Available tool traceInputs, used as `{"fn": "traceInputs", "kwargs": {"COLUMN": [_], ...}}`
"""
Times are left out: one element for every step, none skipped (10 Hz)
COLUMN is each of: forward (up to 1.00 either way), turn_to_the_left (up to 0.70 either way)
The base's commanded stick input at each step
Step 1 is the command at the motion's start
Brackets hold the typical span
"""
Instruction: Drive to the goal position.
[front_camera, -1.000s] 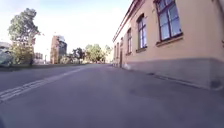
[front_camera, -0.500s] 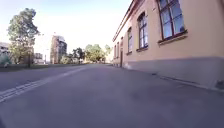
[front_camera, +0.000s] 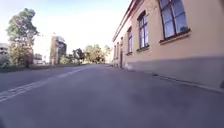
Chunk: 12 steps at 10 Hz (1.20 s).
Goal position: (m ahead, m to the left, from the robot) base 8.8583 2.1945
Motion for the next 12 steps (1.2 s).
{"fn": "traceInputs", "kwargs": {"forward": [0.5,0.5,0.5,0.5,0.5,0.5,0.5,0.5,0.5,0.5,0.5,0.5], "turn_to_the_left": [0.0,0.0,0.0,0.0,0.0,0.0,0.0,0.0,0.0,0.0,0.0,0.0]}}
